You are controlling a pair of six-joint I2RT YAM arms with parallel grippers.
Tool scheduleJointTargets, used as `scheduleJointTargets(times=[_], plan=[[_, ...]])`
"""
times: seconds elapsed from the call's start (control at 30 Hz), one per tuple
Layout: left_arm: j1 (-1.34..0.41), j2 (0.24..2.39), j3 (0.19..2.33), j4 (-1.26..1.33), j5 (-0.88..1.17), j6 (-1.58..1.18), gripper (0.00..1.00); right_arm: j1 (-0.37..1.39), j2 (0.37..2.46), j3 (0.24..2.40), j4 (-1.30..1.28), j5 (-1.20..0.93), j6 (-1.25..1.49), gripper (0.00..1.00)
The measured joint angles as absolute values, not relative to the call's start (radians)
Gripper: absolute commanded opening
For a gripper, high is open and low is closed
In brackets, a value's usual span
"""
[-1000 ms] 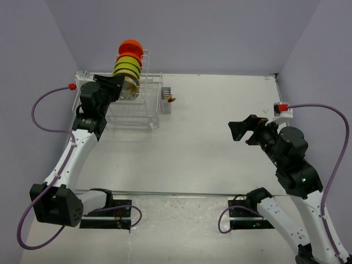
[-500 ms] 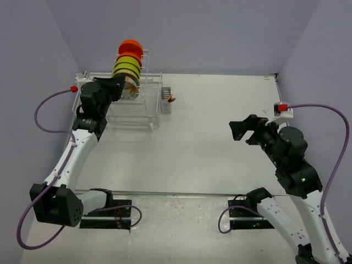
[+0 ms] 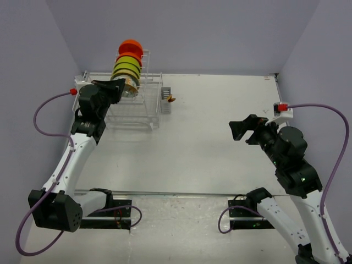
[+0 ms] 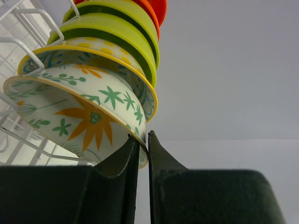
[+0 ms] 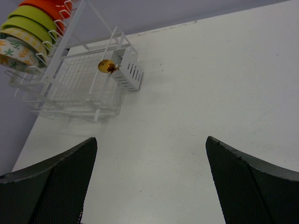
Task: Unload the bowls from the dish rack
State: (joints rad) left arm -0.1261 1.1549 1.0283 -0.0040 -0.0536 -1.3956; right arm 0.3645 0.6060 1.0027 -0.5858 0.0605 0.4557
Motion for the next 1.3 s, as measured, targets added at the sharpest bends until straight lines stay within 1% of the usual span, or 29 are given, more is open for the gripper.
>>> scheduleJointTargets(times=[0.27, 0.93, 1.3], plan=[[-0.125, 1.081, 0.989, 0.019, -0.068, -1.392, 0.00, 0.364, 0.621, 0.986, -0.564, 0.060, 0.456, 0.99], [-0.141, 1.003, 0.983, 0.044, -0.060, -1.315, 0.00, 0.364, 0.711, 0.977, -0.518, 0.056, 0.456, 0.99], [-0.171, 0.924, 0.968, 0.058, 0.035, -1.169, 0.00, 0.364, 0.753, 1.026, -0.511, 0.026, 0.453, 0.99]])
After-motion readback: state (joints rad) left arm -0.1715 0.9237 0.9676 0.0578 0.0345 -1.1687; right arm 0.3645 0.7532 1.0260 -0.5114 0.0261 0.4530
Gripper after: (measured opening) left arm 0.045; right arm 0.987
